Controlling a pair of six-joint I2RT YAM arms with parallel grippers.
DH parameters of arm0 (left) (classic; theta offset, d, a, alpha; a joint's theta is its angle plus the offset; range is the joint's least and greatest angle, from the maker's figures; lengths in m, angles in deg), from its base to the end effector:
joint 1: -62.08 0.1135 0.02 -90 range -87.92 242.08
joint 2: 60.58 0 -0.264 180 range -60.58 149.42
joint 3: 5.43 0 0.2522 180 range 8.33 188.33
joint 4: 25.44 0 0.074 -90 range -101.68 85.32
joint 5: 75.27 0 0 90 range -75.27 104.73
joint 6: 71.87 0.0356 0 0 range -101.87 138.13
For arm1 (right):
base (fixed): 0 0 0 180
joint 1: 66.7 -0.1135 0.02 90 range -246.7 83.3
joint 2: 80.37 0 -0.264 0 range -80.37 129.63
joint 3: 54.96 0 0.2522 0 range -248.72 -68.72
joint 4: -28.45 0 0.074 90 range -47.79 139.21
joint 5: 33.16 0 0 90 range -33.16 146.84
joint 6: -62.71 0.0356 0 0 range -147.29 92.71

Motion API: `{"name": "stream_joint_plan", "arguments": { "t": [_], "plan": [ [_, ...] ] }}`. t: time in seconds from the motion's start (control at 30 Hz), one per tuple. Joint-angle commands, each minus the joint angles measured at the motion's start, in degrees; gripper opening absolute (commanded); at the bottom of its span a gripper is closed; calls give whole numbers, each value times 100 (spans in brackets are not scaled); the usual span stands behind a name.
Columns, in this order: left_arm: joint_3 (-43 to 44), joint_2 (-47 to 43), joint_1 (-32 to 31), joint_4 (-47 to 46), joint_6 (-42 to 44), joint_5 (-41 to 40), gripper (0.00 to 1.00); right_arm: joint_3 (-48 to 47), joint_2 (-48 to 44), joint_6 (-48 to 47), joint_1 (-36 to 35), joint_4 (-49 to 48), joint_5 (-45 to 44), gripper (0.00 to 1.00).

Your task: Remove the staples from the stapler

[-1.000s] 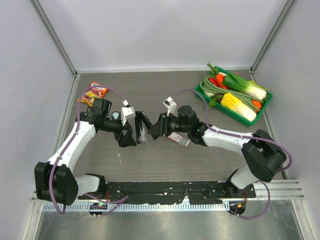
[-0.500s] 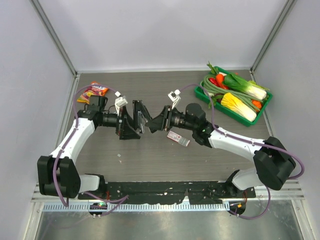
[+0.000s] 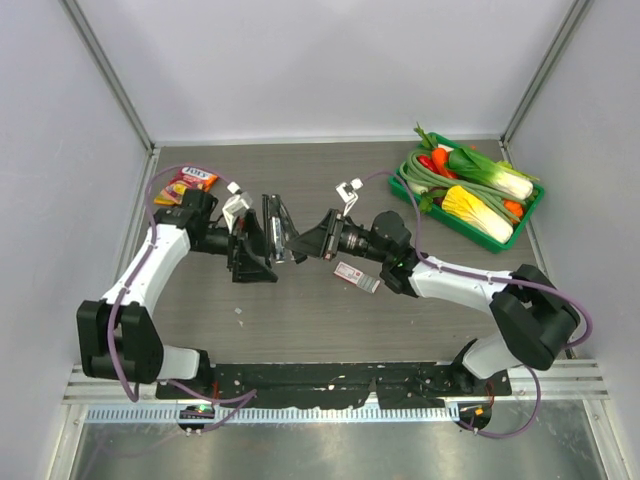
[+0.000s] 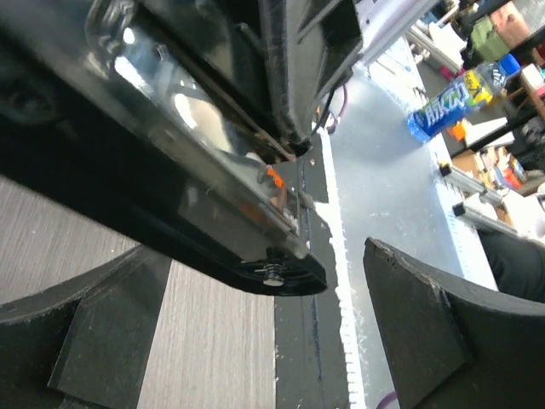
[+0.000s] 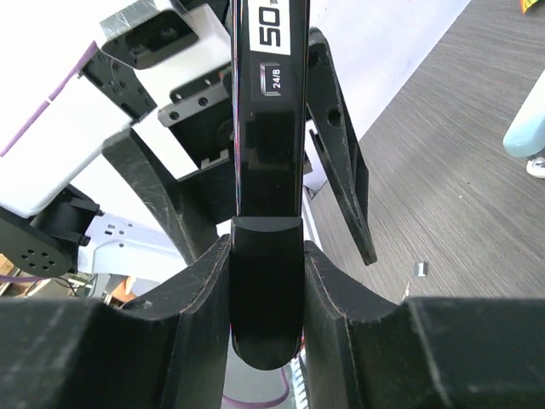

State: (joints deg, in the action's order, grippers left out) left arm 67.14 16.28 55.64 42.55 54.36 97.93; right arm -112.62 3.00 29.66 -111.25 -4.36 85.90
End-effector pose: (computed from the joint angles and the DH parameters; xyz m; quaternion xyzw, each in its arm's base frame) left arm 0.2298 -0.0615 0.2772 0.3641 0.6510 -0.6044 0.2799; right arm 0.2167 0.2376 0.2793 -0.1177 0.6574 0.6669 0.3305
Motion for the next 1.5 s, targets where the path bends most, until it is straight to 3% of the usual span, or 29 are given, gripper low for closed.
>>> {"name": "stream_joint_plan", "arguments": {
  "t": [0.0, 0.07, 0.1, 0.23, 0.27, 0.37, 0.67, 0.97, 1.47],
  "plan": [
    [570, 424, 46, 2307, 2745, 627, 97, -128, 30, 194, -132, -1144, -32, 1],
    [868, 715, 46, 3080, 3483, 724, 86, -128, 12, 133, -150, -1039, -67, 1],
    [991, 1073, 46, 4076, 4192, 741, 81, -128, -23, 115, -150, -1004, -76, 1],
    [1054, 1244, 55, 4095, 4621, 654, 49, -92, -93, -34, -159, -811, -120, 1],
    [1028, 1200, 46, 4095, 4761, 628, 28, -84, -111, -69, -150, -732, -120, 1],
    [1028, 1024, 55, 4104, 4815, 373, 0, -92, -128, -175, -159, -573, -120, 1],
    [966, 629, 142, 3876, 4850, -708, 0, -294, 47, -377, -150, -180, 153, 1],
    [17, -505, 143, 590, 2214, -1833, 0, -549, -330, -1572, -150, 1587, 144, 1],
    [-115, -409, -59, 35, 2407, -3011, 0, -444, -779, -2680, -159, 3065, -58, 1]
  ]
}}
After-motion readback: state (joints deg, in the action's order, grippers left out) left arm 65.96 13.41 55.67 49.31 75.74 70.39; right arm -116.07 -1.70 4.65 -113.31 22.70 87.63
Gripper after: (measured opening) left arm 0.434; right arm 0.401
